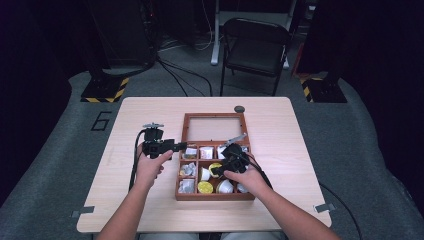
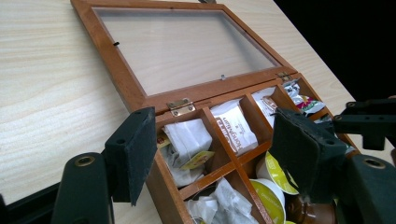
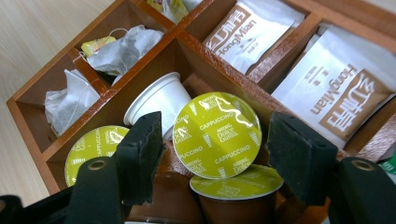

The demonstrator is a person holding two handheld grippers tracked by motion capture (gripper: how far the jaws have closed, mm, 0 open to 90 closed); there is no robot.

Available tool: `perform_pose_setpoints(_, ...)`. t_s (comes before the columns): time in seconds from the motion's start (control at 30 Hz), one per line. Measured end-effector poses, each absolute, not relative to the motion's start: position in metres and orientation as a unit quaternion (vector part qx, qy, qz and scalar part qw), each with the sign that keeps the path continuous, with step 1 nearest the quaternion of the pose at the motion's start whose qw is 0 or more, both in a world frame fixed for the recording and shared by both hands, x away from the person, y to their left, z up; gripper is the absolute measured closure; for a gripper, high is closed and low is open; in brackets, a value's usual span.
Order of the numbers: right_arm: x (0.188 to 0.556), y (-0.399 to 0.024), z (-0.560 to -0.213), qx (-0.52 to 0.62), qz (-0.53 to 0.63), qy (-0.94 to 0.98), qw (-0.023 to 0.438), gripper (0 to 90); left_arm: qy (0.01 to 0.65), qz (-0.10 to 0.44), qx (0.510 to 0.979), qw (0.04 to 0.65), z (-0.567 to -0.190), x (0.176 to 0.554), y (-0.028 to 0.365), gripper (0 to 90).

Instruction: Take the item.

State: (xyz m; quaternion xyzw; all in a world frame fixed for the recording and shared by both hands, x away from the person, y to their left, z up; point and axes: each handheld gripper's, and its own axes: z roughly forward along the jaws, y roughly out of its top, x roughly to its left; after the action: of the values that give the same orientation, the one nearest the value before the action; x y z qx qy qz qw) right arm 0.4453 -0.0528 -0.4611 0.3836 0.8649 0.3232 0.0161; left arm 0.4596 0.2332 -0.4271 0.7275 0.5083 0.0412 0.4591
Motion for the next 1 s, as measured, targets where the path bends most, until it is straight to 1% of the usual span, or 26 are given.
perform_pose_setpoints(0.23, 0.444, -0.051, -0.467, 0.386, 0.317, 0.866, 0.018, 34.5, 0.514, 0.033, 0.719, 0.467, -0.429, 0.456, 0.239, 29.9)
perform_pose_setpoints(0.47, 0.444, -0.050, -0.475, 0.386, 0.306, 0.870, 0.017, 33.9, 0.525, 0.045, 0.718, 0.456, -0.435, 0.453, 0.243, 29.9)
perform_pose_setpoints(0.8, 0.444, -0.046, -0.481, 0.388, 0.298, 0.872, 0.016, 34.3, 0.522, 0.044, 0.719, 0.456, -0.435, 0.451, 0.241, 30.1)
perform_pose_setpoints(0.93, 0.445, -0.043, -0.484, 0.387, 0.294, 0.874, 0.019, 35.8, 0.518, 0.046, 0.719, 0.460, -0.434, 0.450, 0.242, 30.2)
perform_pose_setpoints(1.0, 0.446, -0.043, -0.484, 0.389, 0.295, 0.873, 0.013, 36.3, 0.520, 0.046, 0.717, 0.462, -0.433, 0.450, 0.242, 30.2)
